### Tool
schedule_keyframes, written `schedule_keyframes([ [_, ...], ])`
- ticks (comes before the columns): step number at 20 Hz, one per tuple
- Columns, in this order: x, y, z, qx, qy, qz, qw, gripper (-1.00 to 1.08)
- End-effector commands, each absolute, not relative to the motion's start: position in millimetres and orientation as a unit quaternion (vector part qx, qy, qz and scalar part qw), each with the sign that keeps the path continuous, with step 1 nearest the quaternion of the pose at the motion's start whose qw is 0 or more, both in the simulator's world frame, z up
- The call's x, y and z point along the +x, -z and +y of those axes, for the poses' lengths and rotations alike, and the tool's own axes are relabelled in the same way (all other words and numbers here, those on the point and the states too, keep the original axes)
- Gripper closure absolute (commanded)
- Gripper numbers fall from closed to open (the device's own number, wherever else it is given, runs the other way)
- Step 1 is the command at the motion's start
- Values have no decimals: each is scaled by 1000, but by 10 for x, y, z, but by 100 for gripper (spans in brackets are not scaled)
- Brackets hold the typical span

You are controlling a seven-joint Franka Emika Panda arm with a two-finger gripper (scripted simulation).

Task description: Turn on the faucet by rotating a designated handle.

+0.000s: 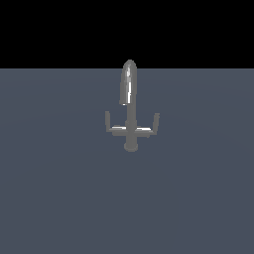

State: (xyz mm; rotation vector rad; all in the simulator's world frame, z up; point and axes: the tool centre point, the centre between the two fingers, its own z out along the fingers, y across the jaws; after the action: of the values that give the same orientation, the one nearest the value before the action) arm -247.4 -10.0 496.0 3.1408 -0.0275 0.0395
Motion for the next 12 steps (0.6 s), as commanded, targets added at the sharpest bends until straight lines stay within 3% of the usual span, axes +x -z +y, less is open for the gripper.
schedule_keyframes([
  [1,-2474,-4960,-100,1000,-13,-9,0,108],
  [12,-2486,-5144,-94,1000,-25,7,11,108],
])
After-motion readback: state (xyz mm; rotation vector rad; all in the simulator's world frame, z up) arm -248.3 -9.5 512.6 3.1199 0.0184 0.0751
